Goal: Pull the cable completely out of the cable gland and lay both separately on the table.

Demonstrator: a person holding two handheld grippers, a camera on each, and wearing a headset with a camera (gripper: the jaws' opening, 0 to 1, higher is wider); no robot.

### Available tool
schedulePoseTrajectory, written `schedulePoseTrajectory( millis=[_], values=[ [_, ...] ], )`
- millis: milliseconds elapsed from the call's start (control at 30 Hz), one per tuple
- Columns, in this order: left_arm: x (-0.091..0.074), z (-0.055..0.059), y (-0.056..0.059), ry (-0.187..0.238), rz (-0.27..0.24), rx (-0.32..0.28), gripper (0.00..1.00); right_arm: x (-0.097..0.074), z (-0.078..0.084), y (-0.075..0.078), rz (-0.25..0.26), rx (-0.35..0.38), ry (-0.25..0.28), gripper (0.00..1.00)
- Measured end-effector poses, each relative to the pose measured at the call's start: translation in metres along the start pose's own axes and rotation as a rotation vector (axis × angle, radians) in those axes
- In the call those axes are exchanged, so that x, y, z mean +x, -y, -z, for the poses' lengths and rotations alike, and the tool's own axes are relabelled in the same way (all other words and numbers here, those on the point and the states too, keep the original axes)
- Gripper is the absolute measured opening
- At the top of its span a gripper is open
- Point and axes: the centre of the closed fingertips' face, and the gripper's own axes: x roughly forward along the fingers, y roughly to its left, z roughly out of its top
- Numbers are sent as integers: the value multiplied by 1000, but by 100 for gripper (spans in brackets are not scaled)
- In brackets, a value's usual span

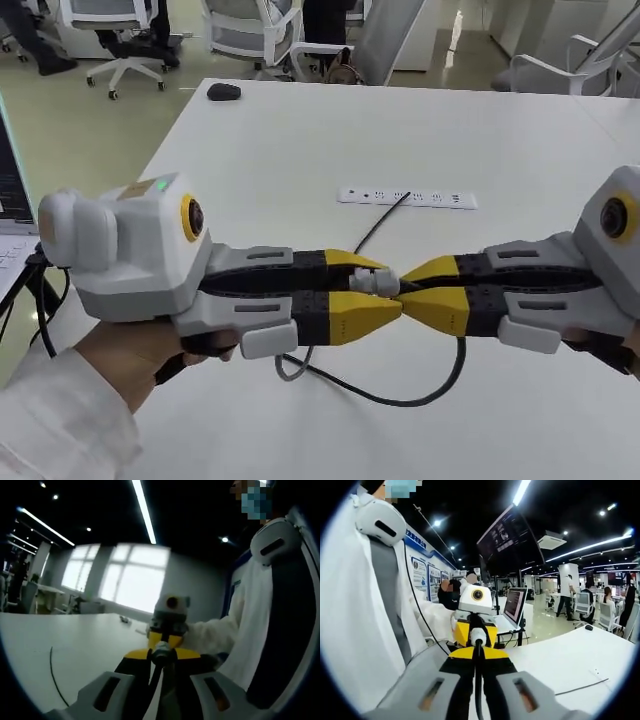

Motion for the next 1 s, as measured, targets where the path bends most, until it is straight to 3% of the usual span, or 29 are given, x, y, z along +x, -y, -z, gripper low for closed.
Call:
schedulePoseTrajectory(
  millis=[167, 333, 633, 1000],
  values=[
    [0, 0, -1, 2, -9, -40, 17, 0, 0, 1, -1, 7, 2, 2],
    [0, 0, -2, -1, -22, -29, 16, 0, 1, 3, 4, -6, -21, 2],
    [-4, 10, -4, -22, -49, -28, 16, 1, 20, 4, -1, -78, -155, 2],
    [-11, 19, -9, -30, -80, -22, 16, -13, 56, 15, 32, -172, -313, 2]
  ],
)
